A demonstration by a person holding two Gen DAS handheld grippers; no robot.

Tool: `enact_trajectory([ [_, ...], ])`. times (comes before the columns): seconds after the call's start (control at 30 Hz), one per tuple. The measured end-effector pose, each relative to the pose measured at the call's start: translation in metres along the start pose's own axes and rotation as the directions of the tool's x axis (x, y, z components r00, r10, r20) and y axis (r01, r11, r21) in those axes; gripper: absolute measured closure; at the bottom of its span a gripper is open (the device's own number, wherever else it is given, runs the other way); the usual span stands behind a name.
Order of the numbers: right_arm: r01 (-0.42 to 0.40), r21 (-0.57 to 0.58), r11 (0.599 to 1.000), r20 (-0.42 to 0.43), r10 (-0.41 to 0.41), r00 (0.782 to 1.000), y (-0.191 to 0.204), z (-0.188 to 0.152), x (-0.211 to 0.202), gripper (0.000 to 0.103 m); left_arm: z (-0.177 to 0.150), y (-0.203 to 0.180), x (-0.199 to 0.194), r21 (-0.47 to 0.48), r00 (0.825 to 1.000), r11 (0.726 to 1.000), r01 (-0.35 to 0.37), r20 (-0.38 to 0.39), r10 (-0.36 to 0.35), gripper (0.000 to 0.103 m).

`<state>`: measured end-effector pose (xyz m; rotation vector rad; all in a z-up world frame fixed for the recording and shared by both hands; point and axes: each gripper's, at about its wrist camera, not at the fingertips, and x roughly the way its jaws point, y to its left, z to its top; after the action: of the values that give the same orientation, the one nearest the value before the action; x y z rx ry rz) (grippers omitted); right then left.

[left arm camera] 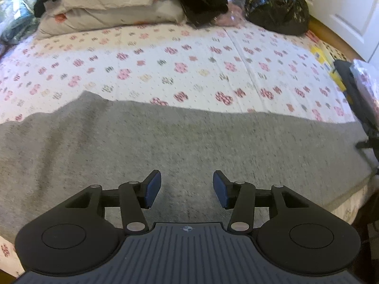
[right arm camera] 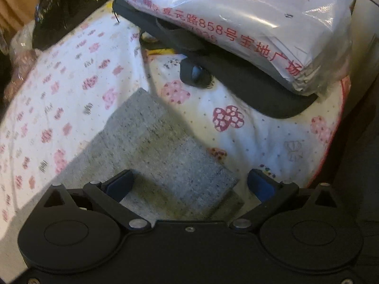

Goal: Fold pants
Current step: 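Grasp the pants corner with the right tool and lift it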

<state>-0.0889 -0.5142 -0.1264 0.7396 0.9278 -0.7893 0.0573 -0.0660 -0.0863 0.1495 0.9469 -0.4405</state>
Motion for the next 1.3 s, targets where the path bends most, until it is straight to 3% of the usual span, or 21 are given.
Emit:
enact_trajectory([
  [0.03, -0.010, 0.005, 1.000, 0.008, 0.010, 1.000, -0.001, 0.000, -0.001, 0.002, 0.000, -0.002, 0.002, 0.000, 1.000, 1.000, 0.010, -0.010, -0.010, 0.056],
  [0.07, -0.033, 0.010, 0.999, 0.003, 0.033, 0.999, -0.001, 0.001, -0.003, 0.014, 0.001, -0.004, 0.004, 0.001, 1.000, 1.000, 0.019, -0.020, -0.019, 0.056],
  [0.1, -0.037, 0.005, 0.999, 0.005, 0.037, 0.999, 0.001, 0.001, -0.006, 0.034, 0.001, -0.007, 0.006, 0.004, 0.999, 1.000, 0.024, -0.027, -0.024, 0.056],
  [0.13, -0.029, -0.006, 1.000, 0.018, 0.029, 0.999, 0.003, 0.002, -0.009, 0.046, 0.002, -0.012, 0.008, 0.013, 0.999, 1.000, 0.028, -0.031, -0.028, 0.056],
  [0.17, -0.044, -0.008, 0.999, 0.022, 0.044, 0.999, 0.004, 0.002, -0.013, 0.071, 0.003, -0.018, 0.009, 0.027, 0.999, 0.999, 0.032, -0.033, -0.031, 0.056],
  [0.2, -0.063, 0.004, 0.998, 0.020, 0.063, 0.998, 0.005, 0.003, -0.016, 0.084, 0.005, -0.025, 0.011, 0.044, 0.999, 0.998, 0.035, -0.034, -0.034, 0.056],
  [0.53, -0.126, -0.076, 0.989, 0.125, 0.135, 0.983, 0.024, 0.010, -0.055, 0.086, 0.012, -0.114, 0.045, 0.210, 0.994, 0.974, 0.090, -0.084, -0.074, 0.056],
  [0.67, -0.138, -0.124, 0.983, 0.139, 0.155, 0.978, 0.034, 0.009, -0.061, 0.086, -0.001, -0.139, 0.065, 0.269, 0.993, 0.961, 0.064, -0.112, -0.035, 0.054],
  [0.77, -0.166, -0.132, 0.977, 0.144, 0.185, 0.972, 0.038, 0.008, -0.065, 0.086, -0.010, -0.148, 0.068, 0.311, 0.998, 0.950, 0.023, -0.062, -0.004, 0.047],
  [0.83, -0.173, -0.161, 0.972, 0.149, 0.197, 0.969, 0.044, 0.007, -0.069, 0.086, -0.007, -0.149, 0.069, 0.301, 0.998, 0.953, 0.027, -0.068, -0.007, 0.047],
  [0.93, -0.186, -0.197, 0.963, 0.158, 0.219, 0.963, 0.055, 0.002, -0.077, 0.086, -0.001, -0.138, 0.063, 0.280, 0.995, 0.958, 0.059, -0.089, -0.035, 0.047],
  [1.07, -0.217, -0.287, 0.933, 0.180, 0.275, 0.945, 0.083, -0.009, -0.102, 0.086, 0.007, -0.099, 0.042, 0.190, 0.999, 0.981, 0.035, -0.046, -0.027, 0.047],
  [1.3, -0.350, -0.471, 0.810, 0.140, 0.460, 0.877, 0.164, -0.056, -0.151, 0.086, 0.010, -0.008, 0.000, 0.054, 0.996, 0.996, -0.076, 0.041, 0.074, 0.047],
])
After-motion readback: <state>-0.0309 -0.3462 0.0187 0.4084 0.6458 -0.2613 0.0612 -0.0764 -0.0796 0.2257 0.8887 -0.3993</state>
